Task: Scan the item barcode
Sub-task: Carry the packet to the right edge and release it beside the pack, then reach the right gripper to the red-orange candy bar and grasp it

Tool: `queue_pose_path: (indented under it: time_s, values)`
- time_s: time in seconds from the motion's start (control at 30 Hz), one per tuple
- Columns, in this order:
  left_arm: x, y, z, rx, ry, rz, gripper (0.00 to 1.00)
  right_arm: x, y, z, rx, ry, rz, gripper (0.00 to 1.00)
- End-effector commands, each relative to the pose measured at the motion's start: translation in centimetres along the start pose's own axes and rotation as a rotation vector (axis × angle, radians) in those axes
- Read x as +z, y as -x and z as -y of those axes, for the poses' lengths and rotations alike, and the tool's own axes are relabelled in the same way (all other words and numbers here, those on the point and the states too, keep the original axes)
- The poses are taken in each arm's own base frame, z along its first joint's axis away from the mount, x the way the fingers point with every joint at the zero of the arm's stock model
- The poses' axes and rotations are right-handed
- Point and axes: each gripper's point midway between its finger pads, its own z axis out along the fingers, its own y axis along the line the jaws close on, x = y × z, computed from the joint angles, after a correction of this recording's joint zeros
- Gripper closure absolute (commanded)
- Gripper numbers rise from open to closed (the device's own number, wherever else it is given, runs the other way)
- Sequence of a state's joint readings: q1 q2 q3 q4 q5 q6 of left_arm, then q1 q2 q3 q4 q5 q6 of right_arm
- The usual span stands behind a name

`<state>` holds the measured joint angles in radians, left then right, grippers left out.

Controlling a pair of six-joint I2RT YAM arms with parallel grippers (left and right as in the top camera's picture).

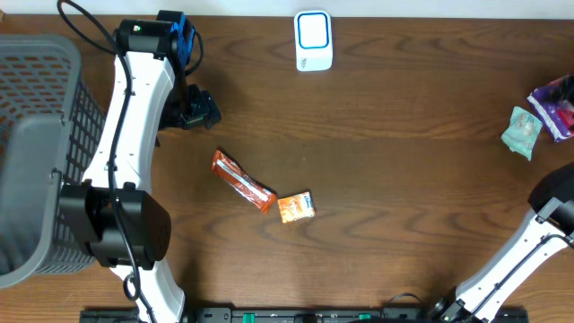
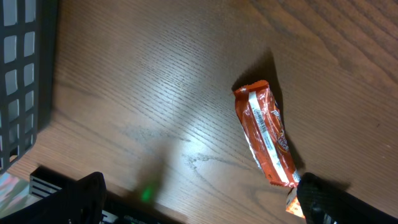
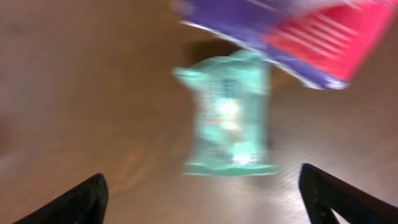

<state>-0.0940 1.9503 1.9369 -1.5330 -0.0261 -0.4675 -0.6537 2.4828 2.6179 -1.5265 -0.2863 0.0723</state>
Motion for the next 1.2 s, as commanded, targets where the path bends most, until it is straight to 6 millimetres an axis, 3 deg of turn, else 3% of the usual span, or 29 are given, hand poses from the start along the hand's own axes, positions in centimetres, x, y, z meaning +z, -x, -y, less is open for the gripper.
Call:
queue_pose_path:
  time_s: [0.0, 0.13, 0.17, 0.23, 0.33, 0.43, 0.6, 0.73, 0.77, 1.0, 1.17]
  values:
    - [0.4, 0.0, -0.2, -0.004, 0.016, -0.009, 0.02, -4.6, -0.6, -8.1, -0.145, 0.250, 0.060, 0.05]
    - [0.4, 0.0, -0.3, -0.004, 0.015, -0.009, 0.02, -5.5, -4.4, -14.2, -0.278, 0.439, -0.040, 0.09]
    - [0.4, 0.0, -0.3, -0.004, 0.016, -0.009, 0.02, -5.2, -5.0, -15.3, -0.304, 0.454, -0.056, 0.21]
    - [0.4, 0.0, -0.2, -0.004, 0.016, -0.009, 0.02, -3.8, -6.6, -17.2, -0.342, 0.435, -0.110, 0.29]
    - [0.4, 0.0, -0.2, -0.004, 0.015, -0.009, 0.02, -1.4, -9.9, -20.4, -0.410, 0.434, -0.215, 0.20]
    - [0.4, 0.0, -0.2, -0.004, 0.015, -0.009, 0.02, 1.1, -14.1, -23.4, -0.529, 0.427, -0.329, 0.17]
    - [0.4, 0.0, -0.2, -0.004, 0.016, -0.009, 0.02, 4.8, -22.0, -26.6, -0.718, 0.372, -0.519, 0.08]
    - [0.4, 0.0, -0.3, -0.004, 0.016, -0.009, 0.02, 6.8, -28.3, -28.4, -0.875, 0.331, -0.643, 0.07]
    - [0.4, 0.0, -0.2, -0.004, 0.016, -0.009, 0.02, 7.7, -29.9, -29.1, -0.925, 0.316, -0.656, 0.01]
    - [0.4, 0.0, -0.3, -0.004, 0.016, -0.009, 0.02, 10.7, -36.5, -33.9, -0.974, 0.298, -0.639, 0.01]
    - [0.4, 0.0, -0.3, -0.004, 0.015, -0.009, 0.02, 12.0, -42.7, -36.8, -1.048, 0.333, -0.654, 0.01]
